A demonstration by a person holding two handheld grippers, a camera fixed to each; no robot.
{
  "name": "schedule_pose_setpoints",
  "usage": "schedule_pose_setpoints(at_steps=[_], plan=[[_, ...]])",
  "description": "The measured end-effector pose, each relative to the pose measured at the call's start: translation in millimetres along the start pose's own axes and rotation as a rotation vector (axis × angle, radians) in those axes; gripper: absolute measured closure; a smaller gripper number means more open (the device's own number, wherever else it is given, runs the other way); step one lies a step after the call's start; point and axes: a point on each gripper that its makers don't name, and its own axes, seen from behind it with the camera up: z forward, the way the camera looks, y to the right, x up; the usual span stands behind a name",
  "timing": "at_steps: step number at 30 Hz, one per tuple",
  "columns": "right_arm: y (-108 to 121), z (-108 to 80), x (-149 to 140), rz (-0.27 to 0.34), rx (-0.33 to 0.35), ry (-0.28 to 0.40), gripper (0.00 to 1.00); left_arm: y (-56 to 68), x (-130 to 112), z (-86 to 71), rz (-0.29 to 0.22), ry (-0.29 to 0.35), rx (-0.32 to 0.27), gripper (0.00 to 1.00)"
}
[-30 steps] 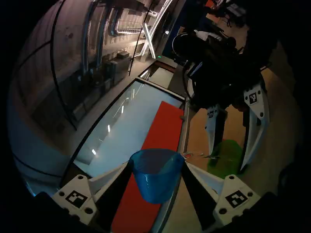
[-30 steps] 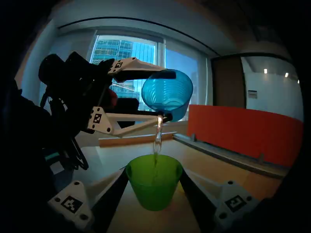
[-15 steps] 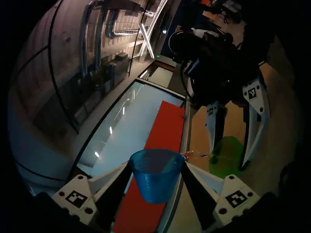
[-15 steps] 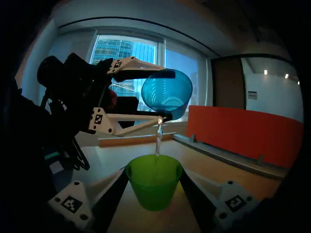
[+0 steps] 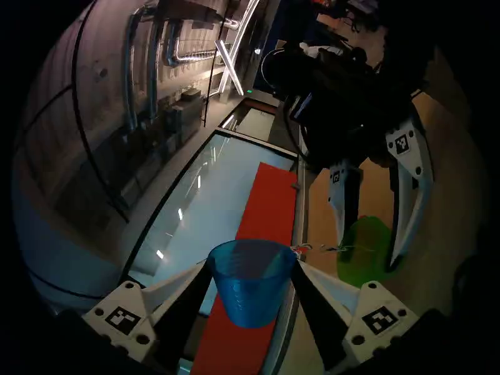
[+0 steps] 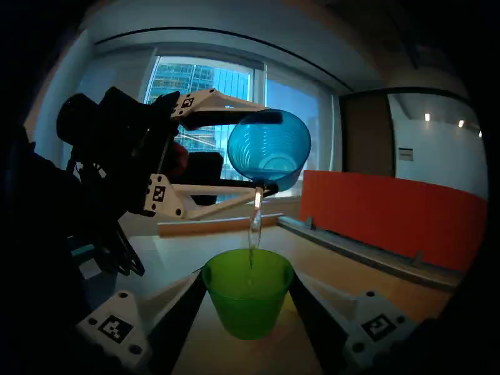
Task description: Pour water
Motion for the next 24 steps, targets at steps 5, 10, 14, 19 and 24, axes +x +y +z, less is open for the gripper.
schedule_pose_setpoints(at_steps=[5, 10, 14, 19, 24], plan=[[0.7, -0.8, 0.0, -0.007, -0.003, -0.001, 0.09, -2.5, 1.0, 0.0, 0.021, -0.001, 0.003, 0.13], [0.9, -0.9, 0.1, -0.007, -0.004, 0.000, 0.09, -3.2, 2.0, 0.4, 0.037, 0.000, 0.004, 0.13], [1.3, -1.1, -0.6, -0.006, -0.004, 0.001, 0.09, -2.4, 4.0, 1.4, 0.049, 0.002, 0.004, 0.13], [1.5, -1.1, -0.4, -0.008, -0.008, 0.000, 0.09, -2.3, 6.7, 1.8, 0.070, 0.005, 0.001, 0.13], [2.1, -1.5, 0.4, -0.007, -0.008, 0.003, 0.09, -2.3, 8.1, 0.9, 0.093, 0.004, 0.003, 0.13]])
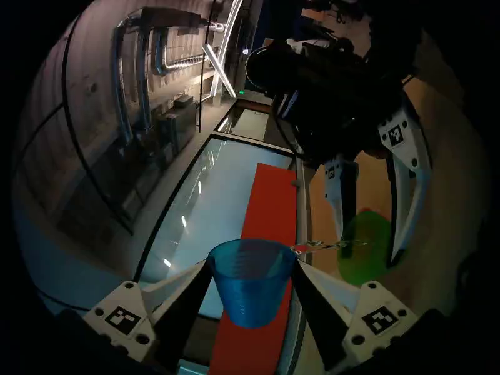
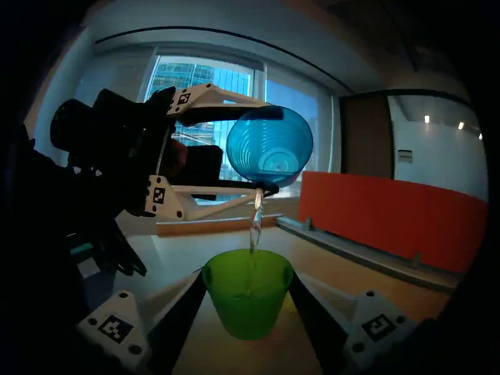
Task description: Pour water
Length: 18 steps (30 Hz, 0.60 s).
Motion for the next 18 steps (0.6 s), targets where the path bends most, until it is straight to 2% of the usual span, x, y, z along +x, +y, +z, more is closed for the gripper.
schedule_pose_setpoints(at_steps=[18], plan=[[2.7, -1.6, 0.0, -0.001, -0.005, 0.003, 0.09, -3.1, 3.2, 0.9, 0.079, -0.008, 0.006, 0.13]])
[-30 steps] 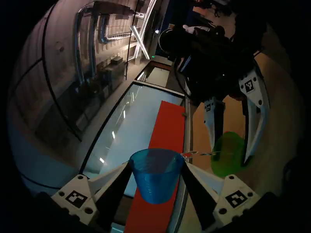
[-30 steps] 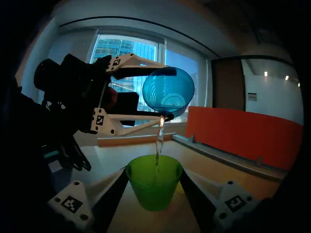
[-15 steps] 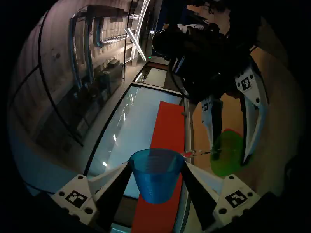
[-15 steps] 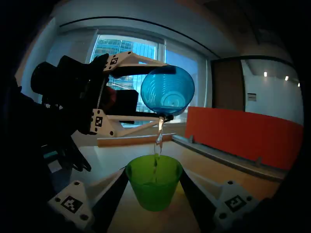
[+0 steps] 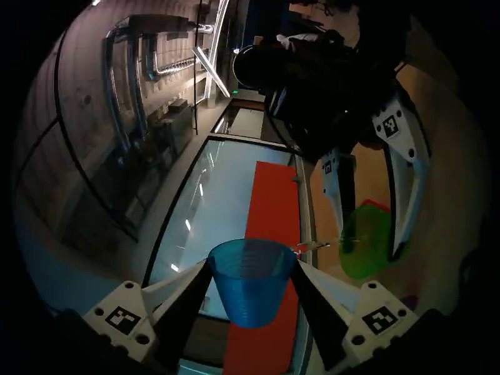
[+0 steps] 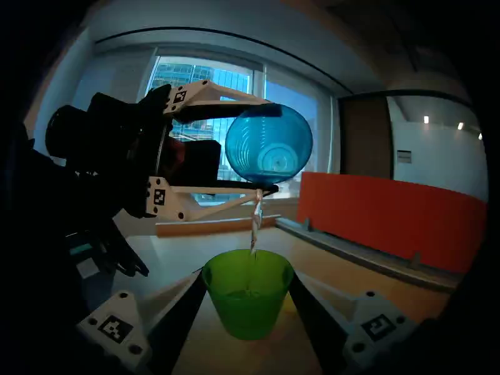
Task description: Pour water
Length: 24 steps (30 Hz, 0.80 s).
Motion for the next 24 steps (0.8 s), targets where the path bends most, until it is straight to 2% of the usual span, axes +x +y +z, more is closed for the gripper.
schedule_pose_setpoints(at_steps=[17, 24], plan=[[0.6, -1.7, 1.1, -0.002, -0.008, 0.008, 0.09, -5.7, 7.0, 0.8, 0.103, 0.000, 0.017, 0.13], [0.4, -1.2, 2.6, -0.003, -0.011, 0.014, 0.09, -2.1, 12.7, -0.6, 0.151, 0.001, 0.019, 0.13]])
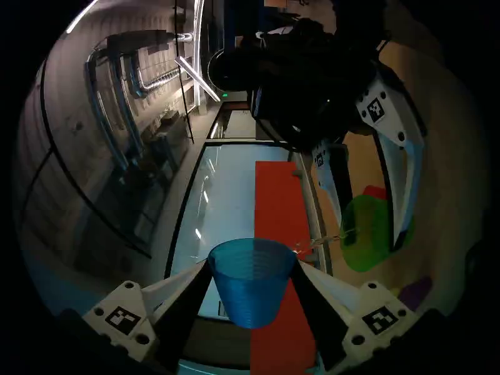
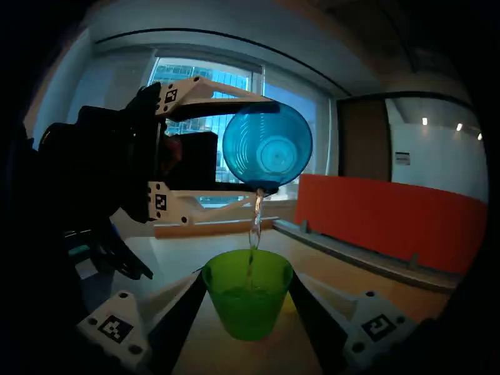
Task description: Pour water
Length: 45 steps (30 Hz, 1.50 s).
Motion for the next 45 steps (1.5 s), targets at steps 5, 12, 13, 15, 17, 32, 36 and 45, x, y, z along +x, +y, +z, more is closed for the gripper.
schedule_pose_setpoints(at_steps=[5, 12, 13, 15, 17, 32, 36, 45], plan=[[-0.1, 0.7, 2.4, -0.001, -0.002, 0.005, 0.09, 1.3, 5.1, -1.3, 0.030, 0.003, 0.000, 0.13], [0.6, 0.2, 3.0, 0.001, -0.004, 0.012, 0.09, 5.5, 9.7, -3.0, 0.073, 0.003, -0.007, 0.13], [0.7, 0.0, 2.9, 0.002, -0.005, 0.012, 0.09, 5.0, 10.6, -3.2, 0.080, 0.005, -0.005, 0.12], [1.0, -0.3, 2.8, 0.002, -0.005, 0.012, 0.09, 4.1, 12.5, -3.5, 0.092, 0.008, -0.003, 0.13], [1.5, -0.7, 2.6, 0.002, -0.007, 0.013, 0.09, 3.6, 14.3, -3.6, 0.101, 0.010, -0.003, 0.13], [1.6, -3.6, 3.7, 0.001, -0.009, 0.015, 0.09, -1.5, 12.8, 2.8, 0.064, 0.024, -0.007, 0.13], [3.1, -4.9, 4.2, 0.001, -0.012, 0.018, 0.09, -0.2, 10.0, 4.1, 0.000, 0.030, -0.013, 0.13], [4.4, -8.0, 6.5, -0.003, -0.019, 0.024, 0.09, 0.8, 0.9, 4.6, -0.225, 0.039, -0.021, 0.13]])
